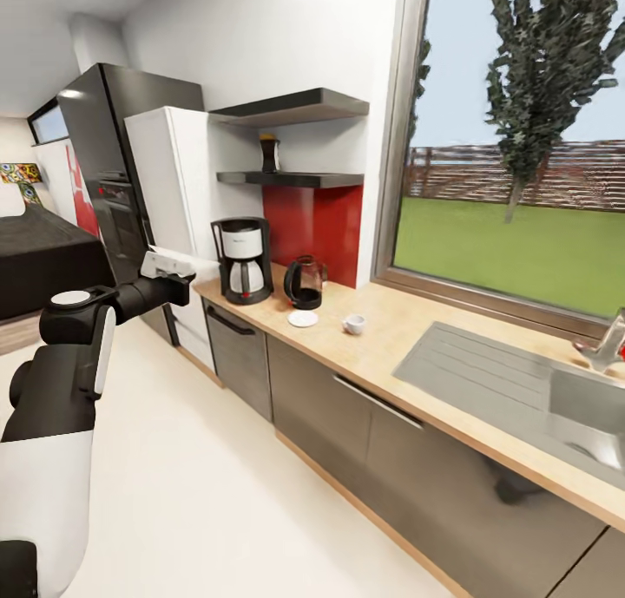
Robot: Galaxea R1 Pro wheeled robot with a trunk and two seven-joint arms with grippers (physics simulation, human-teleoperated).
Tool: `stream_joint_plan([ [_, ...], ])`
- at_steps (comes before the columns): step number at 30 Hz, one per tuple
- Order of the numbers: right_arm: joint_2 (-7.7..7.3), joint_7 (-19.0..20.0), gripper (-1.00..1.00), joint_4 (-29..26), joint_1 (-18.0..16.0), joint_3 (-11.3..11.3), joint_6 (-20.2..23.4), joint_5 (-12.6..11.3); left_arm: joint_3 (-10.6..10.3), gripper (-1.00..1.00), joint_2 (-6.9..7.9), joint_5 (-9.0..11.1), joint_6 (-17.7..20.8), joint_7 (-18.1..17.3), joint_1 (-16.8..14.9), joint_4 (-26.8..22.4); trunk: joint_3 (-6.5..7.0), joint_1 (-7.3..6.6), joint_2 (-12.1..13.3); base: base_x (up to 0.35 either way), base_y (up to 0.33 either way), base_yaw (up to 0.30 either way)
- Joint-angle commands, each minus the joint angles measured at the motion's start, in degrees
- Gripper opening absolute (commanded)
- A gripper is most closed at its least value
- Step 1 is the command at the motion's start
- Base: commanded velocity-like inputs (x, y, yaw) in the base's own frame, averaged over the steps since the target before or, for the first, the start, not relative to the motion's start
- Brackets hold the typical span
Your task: Set up a coffee station on the kitchen countertop: keep the coffee maker on the countertop, move the bottle of coffee from the kitchen shelf to the counter next to the coffee maker, place a paper coffee filter on top of the coffee maker, put the saucer next to the coffee maker with the coffee cup on the saucer, and place the electric kettle next to the coffee maker.
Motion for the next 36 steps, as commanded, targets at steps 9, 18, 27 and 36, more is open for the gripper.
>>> stream_joint_plan([
  [9,0.01,0.0,1.00,0.1,0.0,-0.3,-0.2,0.2,0.0,-1.00,-0.01,-0.6,0.0,-0.7,-0.1,0.0,-0.13,0.07,-0.1,0.304,0.183,0.000],
  [18,0.10,0.1,1.00,0.1,0.0,-0.3,-0.2,0.2,0.1,-1.00,-0.01,-0.6,0.1,-0.7,-0.1,0.0,-0.13,0.07,-0.1,0.293,0.226,0.000],
  [27,0.18,0.2,1.00,0.0,0.0,-0.3,-0.2,0.2,0.0,-1.00,-0.01,-0.7,0.1,-0.7,-0.1,0.0,-0.13,0.07,-0.1,0.282,0.239,0.000],
  [36,0.19,0.2,1.00,0.1,0.0,-0.4,-0.2,0.1,0.0,-1.00,-0.01,-0.6,0.1,-0.7,-0.1,0.0,-0.13,0.07,-0.1,0.273,0.246,0.000],
])
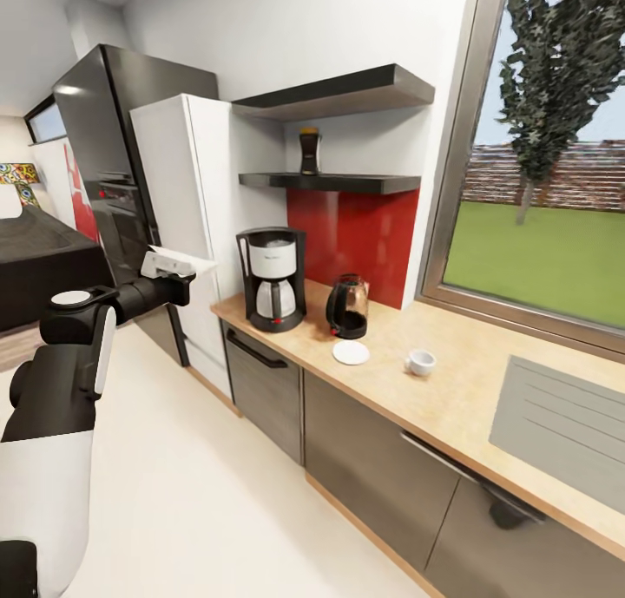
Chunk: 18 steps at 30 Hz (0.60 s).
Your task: Set up a coffee station on the kitchen countertop: keep the coffee maker on the countertop, move the bottle of coffee from the kitchen shelf to the counter next to the coffee maker, place a paper coffee filter on top of the coffee maker, put the saucer next to the coffee maker with the coffee cup on the saucer, and place the electric kettle next to the coffee maker.
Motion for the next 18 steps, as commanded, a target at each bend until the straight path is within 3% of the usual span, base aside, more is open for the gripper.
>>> stream_joint_plan([
  [1,0.01,0.0,1.00,0.0,0.0,-0.4,-0.2,0.2,0.1,-1.00,-0.01,-0.6,0.1,-0.7,-0.1,0.0,-0.13,0.06,-0.1,0.269,0.247,0.000],
  [6,0.01,0.1,1.00,0.0,0.0,-0.4,-0.2,0.2,0.0,-1.00,-0.08,-0.6,0.1,-0.7,0.2,0.0,-0.13,0.06,-0.1,0.254,0.251,-0.080],
  [18,-0.08,0.1,1.00,0.0,0.0,-0.4,-0.2,0.1,0.1,-1.00,-0.04,-0.6,0.1,-0.7,0.5,0.0,-0.13,0.06,-0.1,0.228,0.272,-0.252],
])
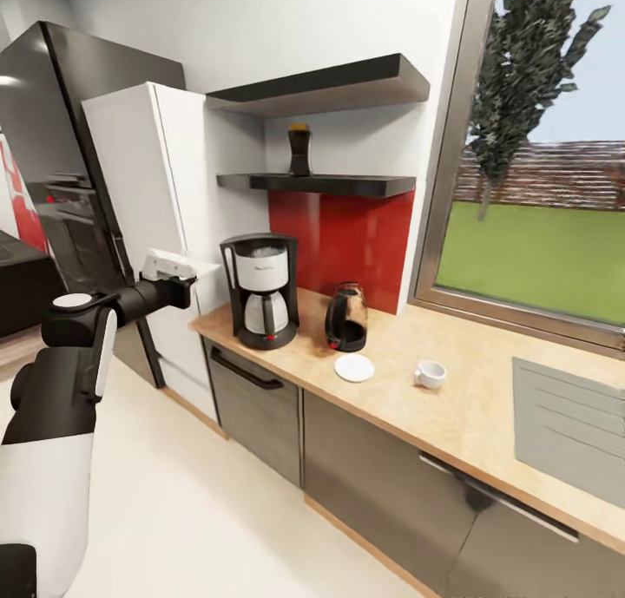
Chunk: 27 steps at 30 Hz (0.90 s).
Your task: Set up a coffee station on the kitchen countertop: keep the coffee maker on the countertop, move the bottle of coffee from the kitchen shelf to the counter next to the coffee maker, place a paper coffee filter on top of the coffee maker, put the saucer next to the coffee maker with the coffee cup on the saucer, and place the electric kettle next to the coffee maker.
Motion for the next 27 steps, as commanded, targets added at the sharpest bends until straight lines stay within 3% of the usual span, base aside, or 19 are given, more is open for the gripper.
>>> stream_joint_plan([
  [1,0.01,0.0,1.00,0.0,0.0,-0.4,-0.2,0.2,0.1,-1.00,0.03,-0.7,0.1,-0.7,0.0,-0.1,-0.13,0.05,-0.1,0.128,0.291,-0.262],
  [11,0.01,0.0,1.00,0.0,0.0,-0.4,-0.2,0.2,-0.2,-1.00,0.02,-0.7,0.1,-0.6,0.1,-0.1,-0.13,0.05,-0.1,0.027,0.235,-0.262],
  [14,0.01,0.0,1.00,0.0,0.0,-0.4,-0.2,0.2,-0.5,-1.00,-0.25,-2.5,0.4,-0.6,-0.1,-0.1,-0.13,0.05,-0.1,0.000,0.013,-0.214],
  [18,0.01,0.0,1.00,0.0,0.0,-0.4,-0.2,0.2,-3.2,-1.00,-0.51,-5.7,5.7,-0.7,-1.1,-0.1,-0.13,0.05,-0.1,0.000,0.002,-0.046],
  [20,0.01,-0.1,1.00,0.0,0.0,-0.4,-0.2,0.2,-6.4,-1.00,-0.59,-6.1,9.9,-0.8,-4.3,0.4,-0.13,0.05,-0.1,0.000,0.000,-0.009],
  [22,0.01,-0.1,1.00,0.0,0.0,-0.4,-0.2,0.2,-10.7,-1.00,-0.73,-6.2,13.6,-0.9,-11.5,2.8,-0.13,0.05,-0.1,0.000,0.000,-0.002],
  [25,0.01,-0.1,1.00,0.0,0.0,-0.4,-0.2,0.2,-12.2,-1.00,-0.60,-6.3,16.3,-1.0,-18.6,7.3,-0.13,0.05,-0.1,0.000,0.000,0.000],
  [26,0.01,-0.1,1.00,0.0,0.0,-0.4,-0.2,0.2,-12.6,-1.00,-0.53,-6.3,16.8,-1.1,-22.1,11.5,-0.13,0.05,-0.1,0.000,0.000,0.000],
  [27,0.01,-0.1,1.00,0.0,0.0,-0.4,-0.2,0.2,-15.7,-1.00,-0.38,-6.4,17.1,-1.1,-28.4,21.8,-0.13,0.05,-0.1,0.000,0.000,0.000],
])
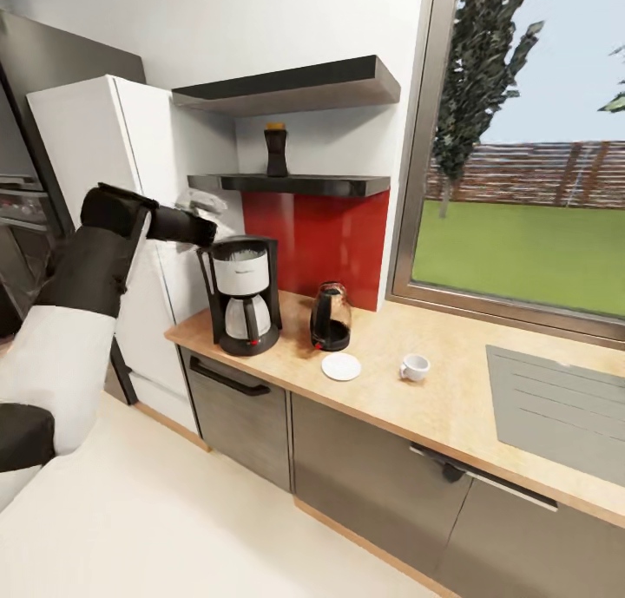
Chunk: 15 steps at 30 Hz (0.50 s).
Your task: Set up a coffee station on the kitchen countertop: keep the coffee maker on the countertop, move the bottle of coffee from the kitchen shelf to the counter next to the coffee maker, place a paper coffee filter on top of the coffee maker, put the saucer next to the coffee maker with the coffee cup on the saucer, and place the electric kettle next to the coffee maker.
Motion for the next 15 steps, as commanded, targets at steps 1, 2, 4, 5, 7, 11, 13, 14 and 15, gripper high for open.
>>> stream_joint_plan([
  [1,0.05,0.1,1.00,0.1,0.0,-0.3,-0.2,0.2,-5.7,-1.00,-0.01,-0.6,0.2,-0.6,-4.6,8.7,-0.16,0.03,-0.2,0.000,0.000,0.000],
  [2,0.07,0.1,1.00,0.1,0.0,-0.2,-0.2,0.2,-8.9,-1.00,-0.10,-0.5,0.3,-0.6,-6.7,12.7,-0.16,0.03,-0.2,0.000,0.000,0.000],
  [4,0.09,0.1,1.00,0.1,0.0,-0.3,-0.2,0.3,-17.4,-1.00,-1.07,-0.4,0.3,-1.9,-13.9,25.8,-0.16,0.03,-0.2,0.000,0.000,0.000],
  [5,0.09,0.1,1.00,0.1,0.0,-0.3,-0.2,0.3,-18.8,-1.00,-1.70,-0.5,0.3,-3.0,-15.8,29.3,-0.16,0.03,-0.2,0.000,0.000,0.000],
  [7,0.10,0.1,1.00,0.1,0.0,-0.3,-0.2,0.3,-20.6,-1.00,-2.99,-0.6,0.3,-5.2,-19.0,35.2,-0.16,0.03,-0.2,0.000,0.000,0.000],
  [11,0.10,0.1,1.00,-0.1,0.0,-0.4,-0.2,0.2,-25.7,-1.00,-4.07,-0.8,0.0,-8.8,-23.3,41.1,-0.16,0.03,-0.2,0.000,0.000,0.000],
  [13,0.25,0.1,1.00,-0.1,0.0,-0.4,-0.2,0.2,-26.3,-1.00,-3.42,-1.6,-0.6,-9.4,-22.7,41.0,-0.16,0.03,-0.2,0.000,0.000,0.000],
  [14,0.25,0.1,1.00,-0.1,0.0,-0.4,-0.2,0.2,-26.7,-1.00,-3.09,-1.9,-0.6,-9.7,-22.7,41.0,-0.16,0.03,-0.2,0.000,0.000,0.000],
  [15,0.28,0.1,1.00,-0.1,0.0,-0.4,-0.2,0.2,-26.6,-1.00,-2.77,-2.3,-0.6,-10.1,-22.6,41.1,-0.16,0.03,-0.2,0.000,0.000,0.000],
])
